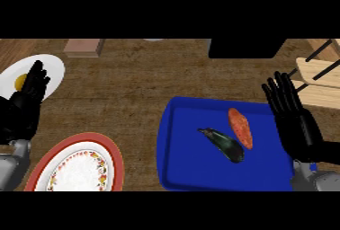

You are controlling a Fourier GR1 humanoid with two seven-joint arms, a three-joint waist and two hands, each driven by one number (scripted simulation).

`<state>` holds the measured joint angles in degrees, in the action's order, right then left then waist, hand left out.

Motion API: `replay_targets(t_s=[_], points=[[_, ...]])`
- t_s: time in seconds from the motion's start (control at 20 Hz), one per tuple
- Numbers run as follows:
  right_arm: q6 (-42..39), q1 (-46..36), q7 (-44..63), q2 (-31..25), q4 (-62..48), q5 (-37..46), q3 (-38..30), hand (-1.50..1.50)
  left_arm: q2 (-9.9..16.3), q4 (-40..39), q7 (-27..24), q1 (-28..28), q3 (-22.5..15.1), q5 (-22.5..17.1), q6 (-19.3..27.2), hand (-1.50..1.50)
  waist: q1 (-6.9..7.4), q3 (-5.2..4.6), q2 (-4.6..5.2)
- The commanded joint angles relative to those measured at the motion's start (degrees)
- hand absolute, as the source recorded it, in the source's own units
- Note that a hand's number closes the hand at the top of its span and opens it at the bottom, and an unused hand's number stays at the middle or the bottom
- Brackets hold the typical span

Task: Pick the eggplant from the tray and place it in the tiered shelf

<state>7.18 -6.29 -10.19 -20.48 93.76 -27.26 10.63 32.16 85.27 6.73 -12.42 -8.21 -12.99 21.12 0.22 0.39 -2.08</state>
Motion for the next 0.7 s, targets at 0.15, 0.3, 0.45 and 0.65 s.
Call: replay_targets(t_s=[0.15,0.3,0.45,0.65], points=[[-9.67,-12.7,15.0,-7.17,-11.58,1.21,5.64,-1.5,-4.66,2.66,-2.1,-2.65,-6.52,1.24,-3.58,0.0,2.25,-0.52,3.19],[-4.24,-5.28,16.37,8.68,-14.08,-17.14,-0.87,-1.5,-6.28,3.26,-1.98,-1.52,-7.76,-0.06,-4.33,0.0,0.1,1.24,6.05],[-5.15,-11.59,15.93,-17.8,-16.87,15.96,8.35,1.5,-6.97,2.59,-2.14,-1.52,-10.0,0.63,-5.57,0.0,2.01,-1.62,3.64],[5.34,-14.19,7.14,-5.9,-32.62,18.93,5.92,-1.5,-10.76,-0.16,-6.38,0.81,-13.35,2.69,-5.78,0.0,1.79,-0.31,3.03]])
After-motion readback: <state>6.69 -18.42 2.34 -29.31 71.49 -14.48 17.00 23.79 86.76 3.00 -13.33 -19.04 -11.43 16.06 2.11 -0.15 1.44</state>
